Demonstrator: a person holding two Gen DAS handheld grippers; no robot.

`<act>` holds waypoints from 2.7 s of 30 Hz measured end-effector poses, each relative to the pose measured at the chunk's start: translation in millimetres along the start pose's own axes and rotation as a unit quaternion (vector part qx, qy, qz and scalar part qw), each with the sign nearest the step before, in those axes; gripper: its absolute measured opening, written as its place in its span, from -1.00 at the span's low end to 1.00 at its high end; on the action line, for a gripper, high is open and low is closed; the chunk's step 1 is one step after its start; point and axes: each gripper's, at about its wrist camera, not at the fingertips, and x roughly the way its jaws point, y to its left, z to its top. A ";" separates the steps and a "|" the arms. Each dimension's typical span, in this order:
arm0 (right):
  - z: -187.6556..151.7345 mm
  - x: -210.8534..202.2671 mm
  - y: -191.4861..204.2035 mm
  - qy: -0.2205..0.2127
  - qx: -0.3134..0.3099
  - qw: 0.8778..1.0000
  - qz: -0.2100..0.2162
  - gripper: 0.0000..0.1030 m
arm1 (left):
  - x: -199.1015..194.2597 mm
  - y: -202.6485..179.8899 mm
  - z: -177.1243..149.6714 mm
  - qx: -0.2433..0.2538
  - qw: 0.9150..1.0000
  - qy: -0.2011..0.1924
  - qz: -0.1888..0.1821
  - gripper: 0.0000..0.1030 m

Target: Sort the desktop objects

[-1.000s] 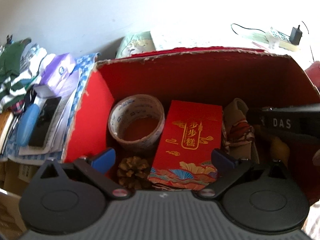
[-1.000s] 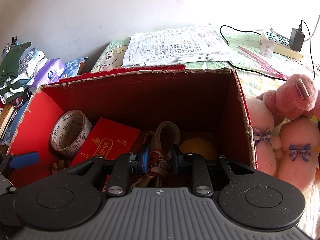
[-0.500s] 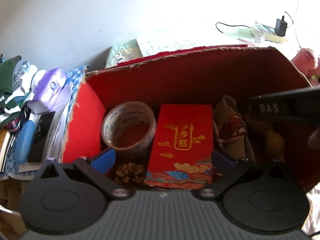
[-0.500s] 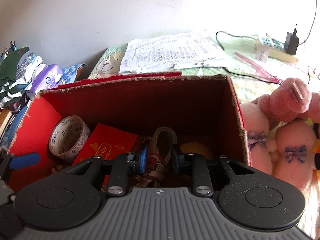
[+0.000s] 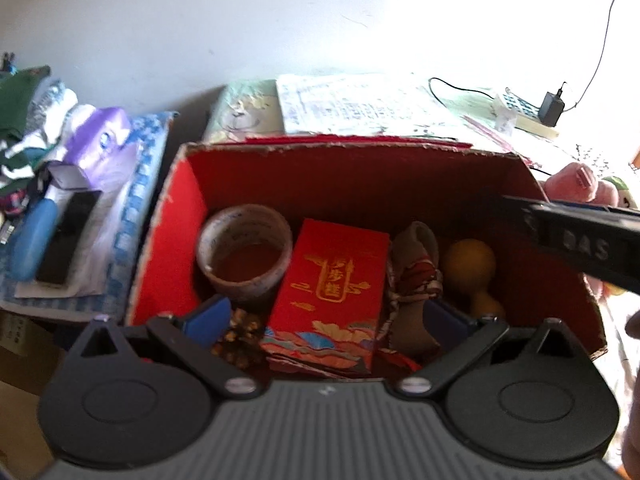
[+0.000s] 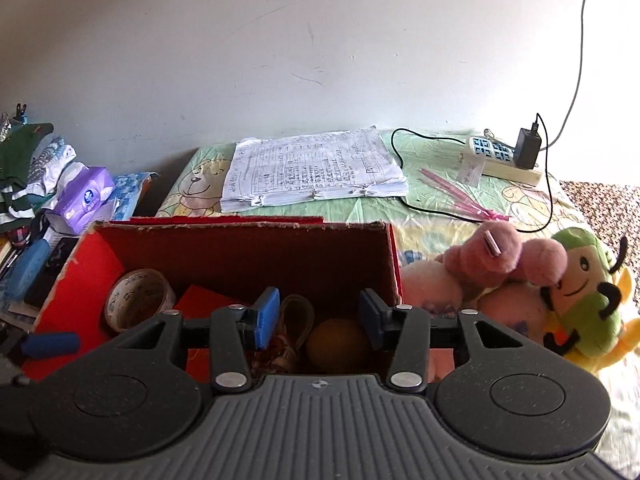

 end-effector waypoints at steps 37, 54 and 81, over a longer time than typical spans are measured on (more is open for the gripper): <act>-33.4 -63.7 10.7 0.043 -0.001 0.997 0.062 0.08 | -54.4 -7.5 -31.8 -0.030 0.994 0.083 0.070 0.98; -9.2 -54.4 20.7 0.082 0.031 0.996 0.032 0.12 | -42.0 -3.3 3.9 0.035 0.992 0.121 -0.021 0.98; -1.5 -12.6 7.8 0.081 0.024 0.995 0.058 0.12 | -13.0 3.5 11.1 0.001 0.998 0.045 0.051 0.98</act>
